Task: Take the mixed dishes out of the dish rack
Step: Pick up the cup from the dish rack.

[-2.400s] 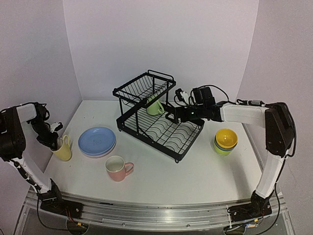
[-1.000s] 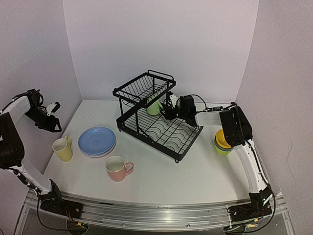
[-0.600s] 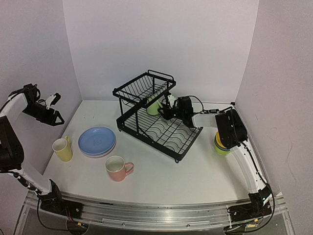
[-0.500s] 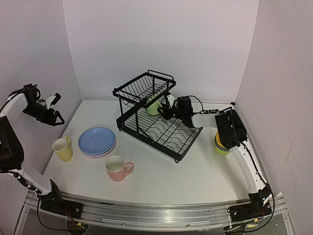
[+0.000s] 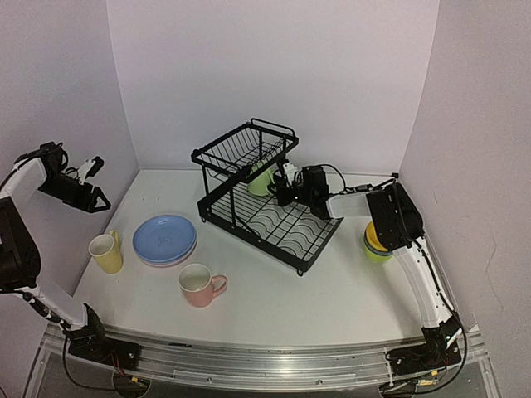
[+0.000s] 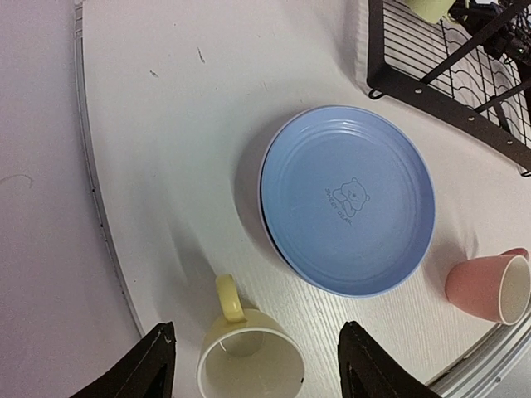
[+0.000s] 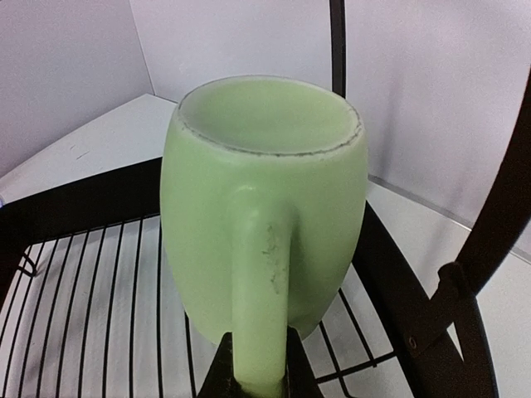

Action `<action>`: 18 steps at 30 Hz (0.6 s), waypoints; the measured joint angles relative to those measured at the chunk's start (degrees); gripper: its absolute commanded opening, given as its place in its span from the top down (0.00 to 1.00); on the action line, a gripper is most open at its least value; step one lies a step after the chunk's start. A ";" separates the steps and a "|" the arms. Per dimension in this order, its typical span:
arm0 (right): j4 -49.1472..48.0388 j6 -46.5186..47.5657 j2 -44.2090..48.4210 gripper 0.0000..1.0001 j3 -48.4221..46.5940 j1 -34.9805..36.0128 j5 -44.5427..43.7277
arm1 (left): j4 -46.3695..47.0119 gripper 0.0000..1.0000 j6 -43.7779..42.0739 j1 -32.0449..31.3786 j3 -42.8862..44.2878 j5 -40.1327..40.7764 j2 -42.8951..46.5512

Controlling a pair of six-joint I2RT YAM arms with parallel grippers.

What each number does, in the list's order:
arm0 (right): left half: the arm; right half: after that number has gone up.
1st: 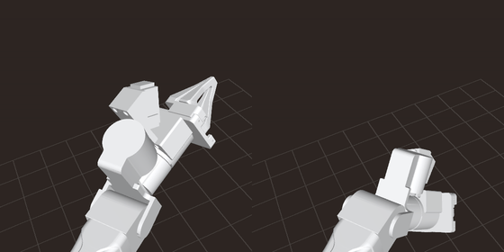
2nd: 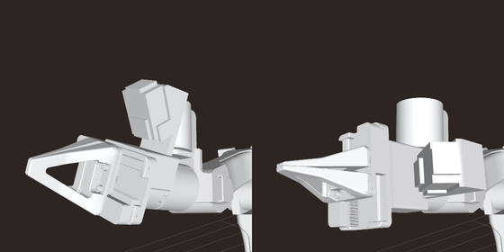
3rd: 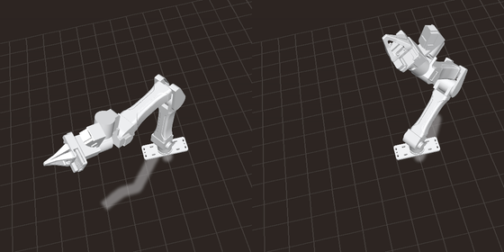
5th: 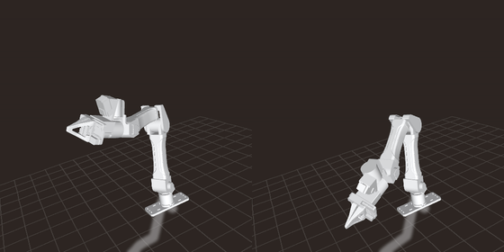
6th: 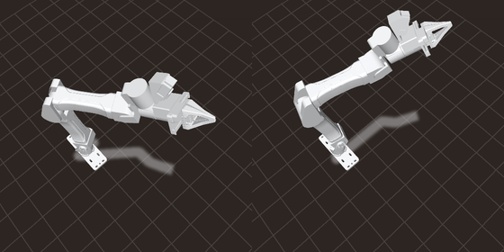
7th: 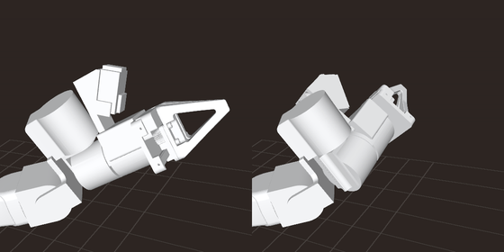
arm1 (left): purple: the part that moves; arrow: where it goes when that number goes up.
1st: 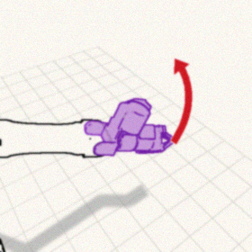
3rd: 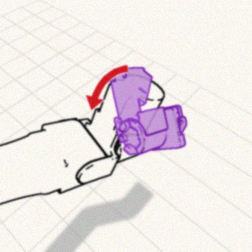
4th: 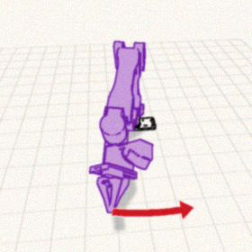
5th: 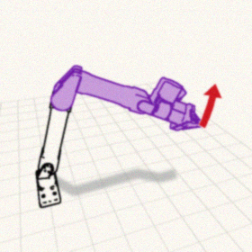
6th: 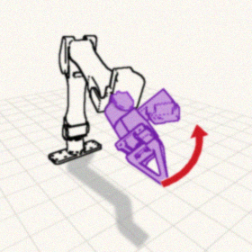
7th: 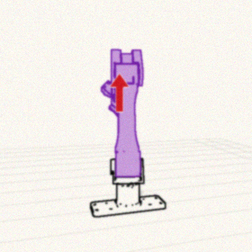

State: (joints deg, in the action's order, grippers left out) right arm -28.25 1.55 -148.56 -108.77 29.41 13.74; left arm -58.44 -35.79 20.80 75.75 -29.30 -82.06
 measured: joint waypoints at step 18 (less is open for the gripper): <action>12.62 -32.48 28.96 1.00 31.24 1.05 -4.31 | 19.46 0.31 -2.74 -13.31 -4.73 -5.20 7.12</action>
State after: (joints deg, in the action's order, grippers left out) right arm -15.63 -30.93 -119.59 -77.54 30.46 9.43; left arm -38.98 -38.53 7.49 71.02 -34.50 -74.94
